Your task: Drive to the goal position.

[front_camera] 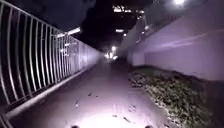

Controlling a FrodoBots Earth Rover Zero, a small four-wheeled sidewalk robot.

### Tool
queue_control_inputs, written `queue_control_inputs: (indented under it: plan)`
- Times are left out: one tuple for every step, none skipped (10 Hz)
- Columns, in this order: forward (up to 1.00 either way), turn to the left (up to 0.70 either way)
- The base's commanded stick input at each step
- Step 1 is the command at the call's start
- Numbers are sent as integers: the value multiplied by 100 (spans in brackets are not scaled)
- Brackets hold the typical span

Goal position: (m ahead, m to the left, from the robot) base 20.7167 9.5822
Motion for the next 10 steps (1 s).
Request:
queue_control_inputs:
  plan:
    - [50, 0]
    - [50, 0]
    - [50, 0]
    - [50, 0]
    - [50, 0]
    - [50, 0]
    - [50, 0]
    - [50, 0]
    - [50, 0]
    - [50, 0]
